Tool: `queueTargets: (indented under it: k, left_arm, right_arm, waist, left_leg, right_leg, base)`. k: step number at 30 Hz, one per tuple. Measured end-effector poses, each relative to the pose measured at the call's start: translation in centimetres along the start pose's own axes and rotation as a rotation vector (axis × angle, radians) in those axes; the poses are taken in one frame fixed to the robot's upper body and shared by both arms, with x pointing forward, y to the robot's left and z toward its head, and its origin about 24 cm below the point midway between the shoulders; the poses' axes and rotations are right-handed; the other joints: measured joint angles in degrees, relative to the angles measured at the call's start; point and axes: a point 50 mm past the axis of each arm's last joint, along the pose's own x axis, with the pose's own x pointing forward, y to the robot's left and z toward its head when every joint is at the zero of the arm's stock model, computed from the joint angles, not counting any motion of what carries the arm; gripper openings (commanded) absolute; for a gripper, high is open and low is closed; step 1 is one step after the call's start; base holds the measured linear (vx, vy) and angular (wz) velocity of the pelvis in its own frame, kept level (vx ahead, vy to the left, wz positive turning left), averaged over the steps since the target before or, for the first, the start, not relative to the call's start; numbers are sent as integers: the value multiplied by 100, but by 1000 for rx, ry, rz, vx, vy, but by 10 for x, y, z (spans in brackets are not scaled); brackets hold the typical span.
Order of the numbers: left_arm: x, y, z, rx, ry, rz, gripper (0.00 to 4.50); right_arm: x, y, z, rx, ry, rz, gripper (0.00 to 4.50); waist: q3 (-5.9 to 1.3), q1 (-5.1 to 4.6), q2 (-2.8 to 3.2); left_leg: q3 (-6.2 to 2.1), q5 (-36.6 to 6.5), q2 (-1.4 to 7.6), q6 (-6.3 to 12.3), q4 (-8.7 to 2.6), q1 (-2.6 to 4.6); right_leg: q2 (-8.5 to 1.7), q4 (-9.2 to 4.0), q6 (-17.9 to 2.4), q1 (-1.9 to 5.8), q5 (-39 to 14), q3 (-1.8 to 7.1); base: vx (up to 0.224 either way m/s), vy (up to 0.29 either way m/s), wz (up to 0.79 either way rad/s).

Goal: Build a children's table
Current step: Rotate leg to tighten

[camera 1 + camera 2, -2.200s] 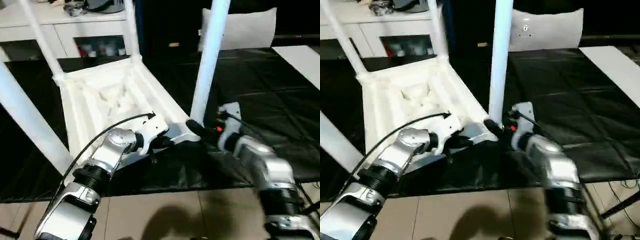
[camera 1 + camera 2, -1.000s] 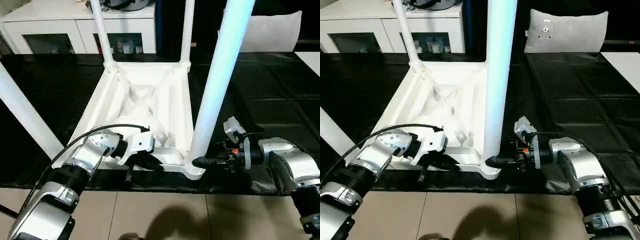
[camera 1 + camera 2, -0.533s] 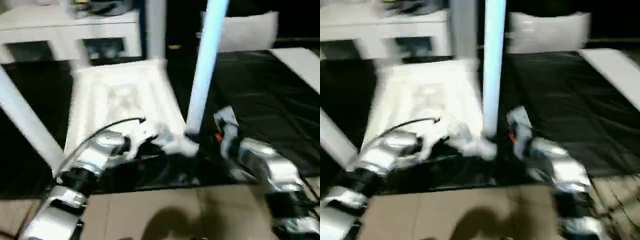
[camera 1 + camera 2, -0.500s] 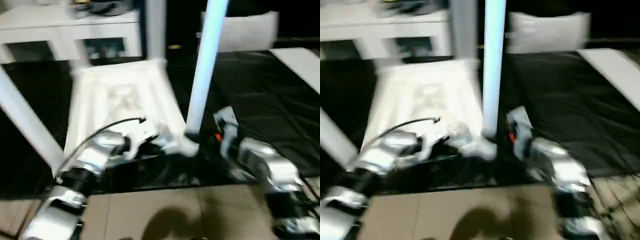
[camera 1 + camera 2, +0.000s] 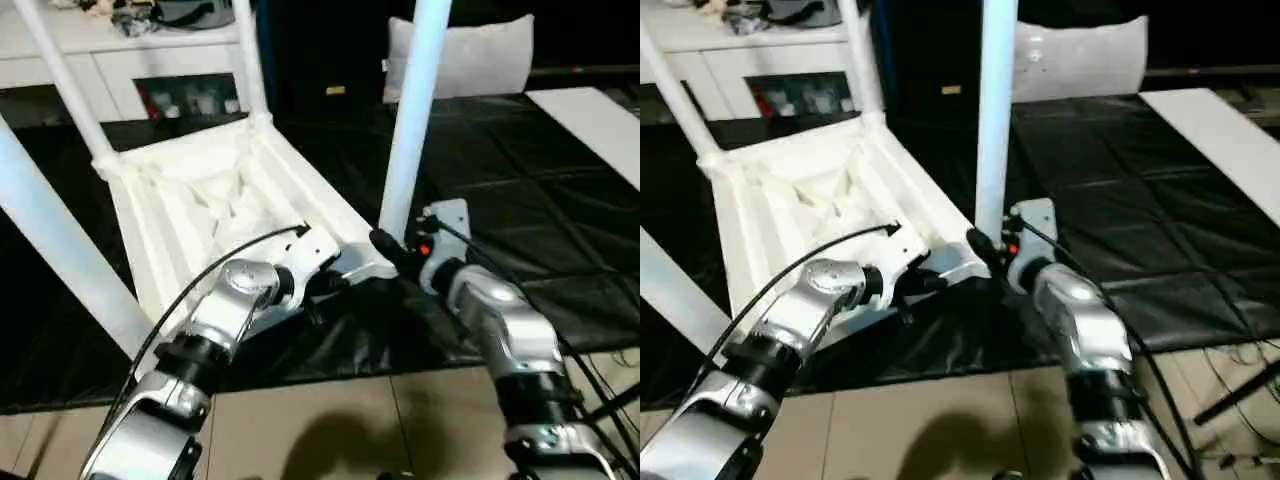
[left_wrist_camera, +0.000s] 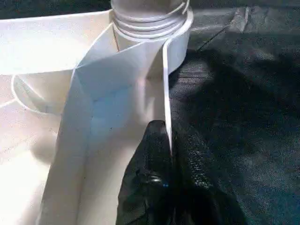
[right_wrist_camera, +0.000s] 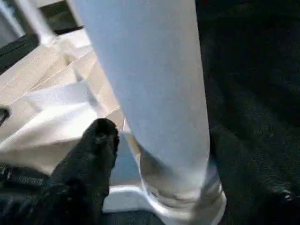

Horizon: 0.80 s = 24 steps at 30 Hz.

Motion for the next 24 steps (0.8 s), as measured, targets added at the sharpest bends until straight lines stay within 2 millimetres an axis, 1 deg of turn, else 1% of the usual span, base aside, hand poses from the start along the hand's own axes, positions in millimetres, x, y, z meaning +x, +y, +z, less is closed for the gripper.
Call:
queueTargets:
  k: [1, 2, 4, 5, 6, 8, 9, 10, 11, 13, 14, 18, 19, 21, 22, 24]
  left_arm:
    - [-1, 0, 0, 5, -1, -9, 0]
    - [-3, 0, -1, 16, -4, -22, 0]
    - [-7, 0, -3, 34, -8, -41, 0]
    - [-9, 1, -4, 46, -9, -55, 0]
    - [-11, 1, -6, 58, -9, -74, 0]
    - [-18, 0, -10, 104, -8, -128, 0]
    - [-21, -1, -12, 115, -7, -150, 0]
    - [-23, -1, -14, 126, -4, -172, 0]
    - [-26, -1, -15, 149, 6, -211, 0]
    - [-29, -2, -16, 165, 12, -254, 0]
    - [-31, -4, -16, 182, 22, -288, 0]
    - [-37, -6, -18, 215, 45, -382, 0]
    - [-38, -6, -19, 224, 50, -395, 0]
    - [-40, -8, -19, 240, 57, -424, 0]
    - [-40, -8, -19, 242, 58, -431, 0]
    - [-40, -9, -19, 250, 56, -440, 0]
  right_arm:
    - [-4, -3, -2, -4, 16, 11, 354]
    - [-10, -8, -5, -12, 46, 30, 368]
    - [-17, -15, -10, -21, 83, 50, 374]
    - [-21, -18, -10, -30, 98, 68, 386]
    - [-27, -22, -9, -47, 120, 90, 406]
    - [-40, -31, -5, -107, 172, 166, 415]
    - [-44, -34, -3, -126, 181, 185, 426]
    - [-48, -36, -1, -138, 187, 209, 426]
    - [-51, -34, 1, -155, 200, 272, 426]
    - [-52, -29, 5, -160, 194, 339, 426]
    - [-53, -26, 5, -172, 204, 394, 409]
    - [-55, -20, 3, -189, 234, 512, 367]
    - [-54, -19, 2, -190, 241, 535, 367]
    - [-56, -15, 1, -186, 262, 601, 343]
    - [-56, -14, 0, -183, 271, 624, 343]
    - [-57, -12, -1, -178, 284, 660, 324]
  waist:
    - [0, 10, 1]
    - [0, 23, 1]
    - [5, 35, 11]
    - [7, 45, 18]
    - [6, 71, 23]
    - [6, 118, 27]
    - [5, 145, 28]
    - [5, 176, 28]
    - [5, 218, 29]
    - [4, 266, 31]
    - [2, 302, 32]
    - [2, 406, 32]
    - [2, 416, 32]
    - [2, 436, 33]
    - [1, 443, 29]
    - [0, 457, 27]
  left_leg:
    - [0, 0, 1, 0, -3, -1]
    - [0, 1, 2, 1, -3, -10]
    - [0, 4, 3, 7, 0, -22]
    - [0, 4, 3, 8, 3, -25]
    - [1, 4, 2, 9, 6, -26]
    - [1, 2, 2, 12, 13, -31]
    - [1, 1, 2, 12, 15, -30]
    - [1, 1, 3, 12, 16, -30]
    - [2, 1, 3, 11, 18, -28]
    - [2, 1, 5, 11, 20, -15]
    - [2, 1, 5, 10, 23, -4]
    - [5, -1, 5, 12, 27, -5]
    - [5, -2, 5, 11, 27, -4]
    - [6, -3, 4, 10, 29, -5]
    - [7, -3, 4, 10, 29, -4]
    - [7, -2, 4, 11, 32, -3]
  right_leg:
    - [1, 0, 1, -3, -2, 0]
    - [3, 0, 0, -11, -2, 0]
    - [3, 0, -1, -19, -1, 0]
    - [3, 0, -5, -21, 1, 0]
    - [2, 0, -5, -21, 1, 0]
    - [1, 0, -4, -21, 1, 0]
    - [1, 0, -4, -20, 1, 0]
    - [1, 1, -4, -20, 1, 0]
    - [0, 2, -4, -20, 1, 0]
    - [0, 4, -4, -18, 1, 0]
    - [-1, 5, -4, -18, 2, 0]
    - [-4, 6, -4, -17, 2, 0]
    - [-4, 6, -5, -17, 2, 0]
    - [-5, 7, -5, -17, 2, 1]
    - [-6, 7, -5, -17, 2, 1]
    - [-6, 12, -4, -16, 1, 2]
  base:
    - [0, 0, 0]
    - [0, 0, 0]
    - [0, 0, 0]
    - [0, 0, 0]
    - [0, 0, 0]
    - [0, 0, 0]
    - [0, 0, 0]
    - [0, 0, 0]
    - [0, 0, 0]
    - [0, 0, 0]
    - [0, 0, 0]
    - [0, 0, 0]
    - [0, 0, 0]
    - [0, 0, 0]
    - [0, 0, 0]
    - [0, 0, 0]
